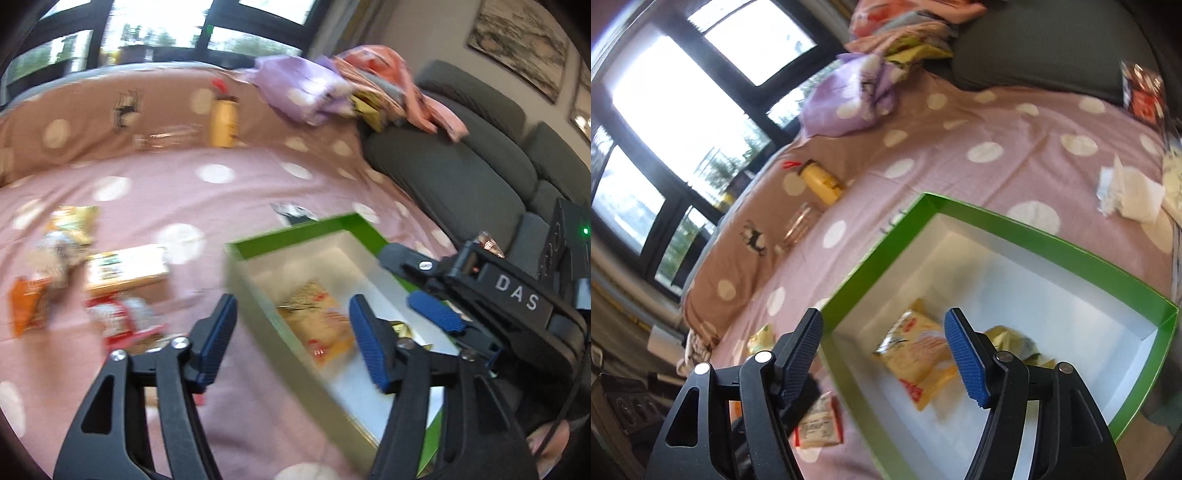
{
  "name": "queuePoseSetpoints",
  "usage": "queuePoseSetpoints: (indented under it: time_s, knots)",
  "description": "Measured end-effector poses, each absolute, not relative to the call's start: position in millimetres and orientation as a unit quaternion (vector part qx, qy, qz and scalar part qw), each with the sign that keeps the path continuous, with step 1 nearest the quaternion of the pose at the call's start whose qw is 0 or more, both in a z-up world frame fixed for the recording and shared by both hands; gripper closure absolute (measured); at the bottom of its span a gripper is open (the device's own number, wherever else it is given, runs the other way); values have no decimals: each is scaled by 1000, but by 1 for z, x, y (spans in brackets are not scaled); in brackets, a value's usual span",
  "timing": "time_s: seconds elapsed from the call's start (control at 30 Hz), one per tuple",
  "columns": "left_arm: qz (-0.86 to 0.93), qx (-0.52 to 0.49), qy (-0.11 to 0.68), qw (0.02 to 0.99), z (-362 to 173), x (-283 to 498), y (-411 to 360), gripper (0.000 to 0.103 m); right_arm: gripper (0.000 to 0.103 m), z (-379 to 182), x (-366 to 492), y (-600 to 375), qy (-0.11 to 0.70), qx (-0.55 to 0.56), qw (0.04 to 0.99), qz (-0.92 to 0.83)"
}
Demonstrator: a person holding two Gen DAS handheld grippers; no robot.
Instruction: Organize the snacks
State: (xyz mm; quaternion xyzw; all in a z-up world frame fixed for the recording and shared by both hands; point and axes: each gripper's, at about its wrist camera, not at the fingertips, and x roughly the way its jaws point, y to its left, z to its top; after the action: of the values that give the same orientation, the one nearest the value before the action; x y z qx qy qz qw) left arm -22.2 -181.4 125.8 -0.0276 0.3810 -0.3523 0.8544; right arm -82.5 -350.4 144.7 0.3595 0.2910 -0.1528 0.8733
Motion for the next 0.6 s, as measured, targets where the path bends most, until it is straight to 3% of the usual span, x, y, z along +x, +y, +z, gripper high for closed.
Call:
queuePoseSetpoints:
  time_s: [0.27,0.6]
  knots:
    - [-232,-36,363,902,121,-25,-80,26,26,154,-57,-292,321,297,892,-113]
    - [-170,-92,428,883,84,6,-13,26,24,130,-16,-221,402,233,885,-28]
